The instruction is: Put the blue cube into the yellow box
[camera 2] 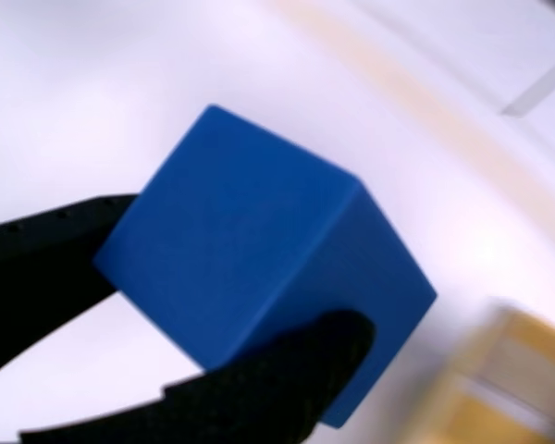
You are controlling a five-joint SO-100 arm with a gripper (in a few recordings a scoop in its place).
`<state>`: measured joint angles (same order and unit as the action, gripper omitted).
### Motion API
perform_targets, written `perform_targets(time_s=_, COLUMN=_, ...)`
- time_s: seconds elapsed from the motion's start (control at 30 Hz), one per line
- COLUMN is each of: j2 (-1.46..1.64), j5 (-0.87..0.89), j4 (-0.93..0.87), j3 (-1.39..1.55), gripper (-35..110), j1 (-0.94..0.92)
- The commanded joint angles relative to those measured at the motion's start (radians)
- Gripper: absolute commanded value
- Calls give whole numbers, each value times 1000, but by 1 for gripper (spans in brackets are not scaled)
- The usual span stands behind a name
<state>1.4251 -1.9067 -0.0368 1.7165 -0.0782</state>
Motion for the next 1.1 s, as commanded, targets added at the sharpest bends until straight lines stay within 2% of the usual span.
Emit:
perform_targets(time_s=0.0, j2=28, j5=-28, j4=-23, j3=-218, gripper=16, j1=-67)
perform_targets(time_s=0.57, j2=-218, j5=-35, j4=-28, j3=-417, gripper=16, j1=-224)
perform_targets(time_s=1.07, j2=-341, j5=6, j4=-2, j3=-479, gripper=17, j1=-207)
